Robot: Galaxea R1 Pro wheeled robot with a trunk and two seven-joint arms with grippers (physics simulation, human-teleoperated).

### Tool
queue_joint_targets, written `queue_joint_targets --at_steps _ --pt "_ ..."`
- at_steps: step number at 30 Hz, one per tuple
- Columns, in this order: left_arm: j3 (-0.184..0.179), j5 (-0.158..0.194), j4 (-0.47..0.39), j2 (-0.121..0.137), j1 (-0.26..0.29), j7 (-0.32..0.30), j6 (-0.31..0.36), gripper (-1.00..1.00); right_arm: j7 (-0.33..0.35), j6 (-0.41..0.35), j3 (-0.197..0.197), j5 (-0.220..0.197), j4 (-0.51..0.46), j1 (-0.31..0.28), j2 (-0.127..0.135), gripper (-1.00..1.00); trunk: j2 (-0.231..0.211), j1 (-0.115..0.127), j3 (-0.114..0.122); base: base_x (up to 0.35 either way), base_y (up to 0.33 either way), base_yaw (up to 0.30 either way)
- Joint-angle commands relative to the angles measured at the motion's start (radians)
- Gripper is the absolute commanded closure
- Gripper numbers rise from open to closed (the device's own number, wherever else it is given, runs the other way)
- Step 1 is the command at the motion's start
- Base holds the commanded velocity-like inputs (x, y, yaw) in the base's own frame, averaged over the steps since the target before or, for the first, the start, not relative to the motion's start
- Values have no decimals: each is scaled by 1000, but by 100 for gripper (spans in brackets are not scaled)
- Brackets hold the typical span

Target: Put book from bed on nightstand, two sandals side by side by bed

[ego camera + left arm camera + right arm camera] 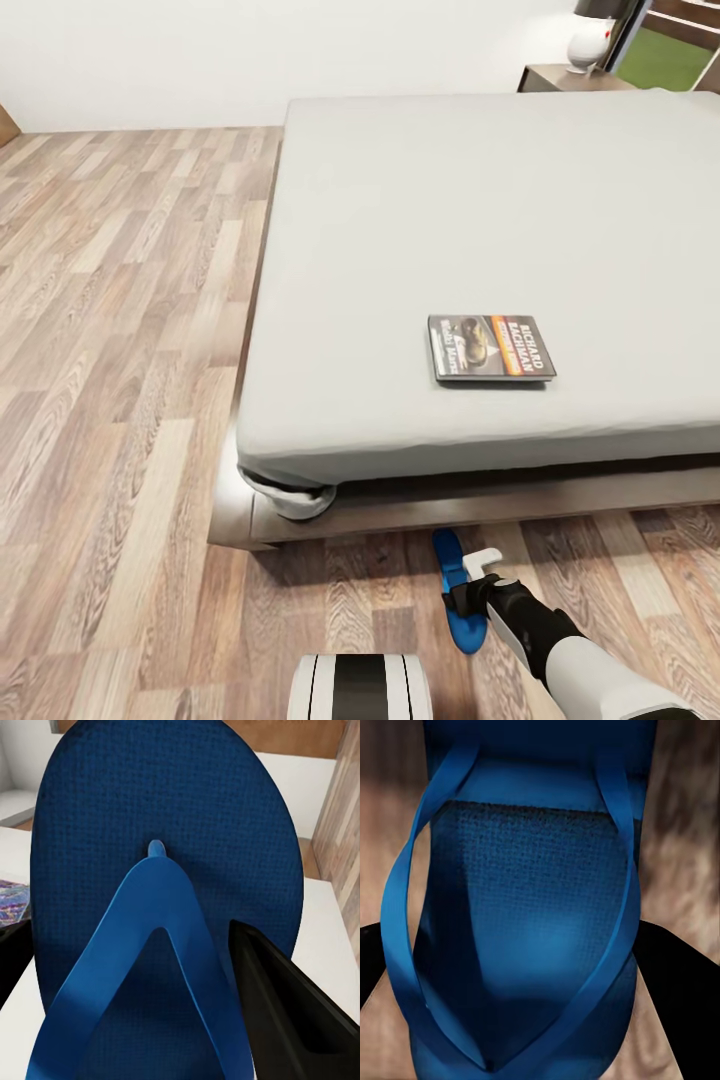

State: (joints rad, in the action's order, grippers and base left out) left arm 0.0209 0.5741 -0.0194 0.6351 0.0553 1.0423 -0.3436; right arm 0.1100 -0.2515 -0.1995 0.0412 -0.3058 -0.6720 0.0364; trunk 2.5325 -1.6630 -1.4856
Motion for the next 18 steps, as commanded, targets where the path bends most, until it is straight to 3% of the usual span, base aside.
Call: queue_joint_targets --at_steps 1,18 --pt "2 0 -1 0 0 1 -2 100 3 -6 -1 3 -2 0 1 100 0 0 -1 50 48 0" --pt "2 0 -1 0 0 2 -2 100 5 62 -1 -2 0 0 2 100 0 0 -1 19 27 0"
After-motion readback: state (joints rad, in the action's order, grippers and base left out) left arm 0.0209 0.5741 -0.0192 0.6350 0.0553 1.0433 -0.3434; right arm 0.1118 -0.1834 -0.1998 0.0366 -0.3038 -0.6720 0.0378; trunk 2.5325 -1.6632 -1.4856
